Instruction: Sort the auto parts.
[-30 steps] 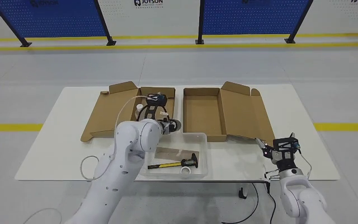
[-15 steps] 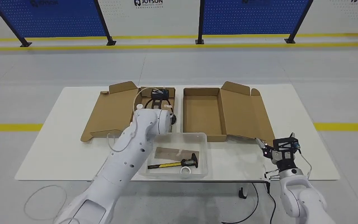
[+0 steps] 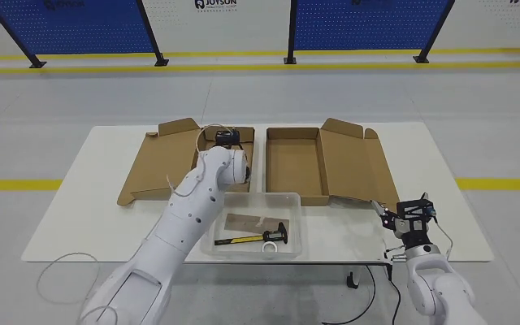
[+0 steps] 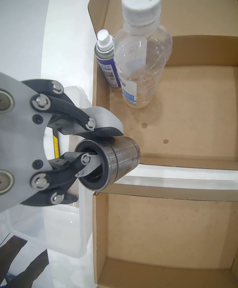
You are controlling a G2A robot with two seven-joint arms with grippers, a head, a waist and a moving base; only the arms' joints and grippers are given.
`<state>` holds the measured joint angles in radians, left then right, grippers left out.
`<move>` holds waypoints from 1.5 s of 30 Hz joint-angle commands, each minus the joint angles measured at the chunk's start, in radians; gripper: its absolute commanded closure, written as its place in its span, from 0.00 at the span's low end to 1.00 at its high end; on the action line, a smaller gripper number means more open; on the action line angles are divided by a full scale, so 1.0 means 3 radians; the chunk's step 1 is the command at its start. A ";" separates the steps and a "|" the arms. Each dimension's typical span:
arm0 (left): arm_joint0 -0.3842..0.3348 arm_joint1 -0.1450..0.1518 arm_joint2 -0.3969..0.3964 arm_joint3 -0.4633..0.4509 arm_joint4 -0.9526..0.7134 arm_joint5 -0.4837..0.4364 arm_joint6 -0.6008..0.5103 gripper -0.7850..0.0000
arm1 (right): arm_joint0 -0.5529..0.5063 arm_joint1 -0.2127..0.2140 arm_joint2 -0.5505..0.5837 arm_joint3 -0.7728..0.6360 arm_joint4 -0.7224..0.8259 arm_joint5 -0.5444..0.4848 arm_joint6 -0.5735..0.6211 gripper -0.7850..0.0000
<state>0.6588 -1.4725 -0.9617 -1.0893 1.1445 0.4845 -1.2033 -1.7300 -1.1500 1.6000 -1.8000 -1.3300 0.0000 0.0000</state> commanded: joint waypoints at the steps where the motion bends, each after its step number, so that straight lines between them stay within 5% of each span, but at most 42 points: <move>1: -0.0052 -0.0020 0.0022 0.0144 -0.0015 -0.0002 0.0023 1.00 | 0.0000 0.0000 0.0000 0.0000 0.0000 0.0000 0.0000 0.00; 23: -0.0407 -0.0259 0.0195 0.1154 -0.0379 -0.0078 0.0294 1.00 | 0.0000 0.0000 0.0000 0.0000 0.0000 0.0000 0.0000 0.00; 27: -0.0459 -0.0296 0.0228 0.1279 -0.0390 -0.0079 0.0347 0.83 | 0.0000 0.0000 0.0000 0.0000 0.0000 0.0000 0.0000 0.00; 38: -0.0537 -0.0361 0.0259 0.1387 -0.0386 -0.0059 0.0437 0.64 | 0.0000 0.0000 0.0000 0.0000 0.0000 0.0000 0.0000 0.00; 41: -0.0516 -0.0358 0.0244 0.1265 -0.0353 -0.0035 0.0478 0.52 | 0.0000 0.0000 0.0000 0.0000 0.0000 0.0000 0.0000 0.00; 45: -0.0418 -0.0320 0.0190 0.0975 -0.0246 0.0034 0.0494 0.00 | 0.0000 0.0000 0.0000 0.0000 0.0000 0.0000 0.0000 0.00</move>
<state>0.5231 -1.5726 -0.9004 -0.7684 1.0594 0.4901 -1.0531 -1.7300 -1.1500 1.6000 -1.8000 -1.3300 0.0000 0.0000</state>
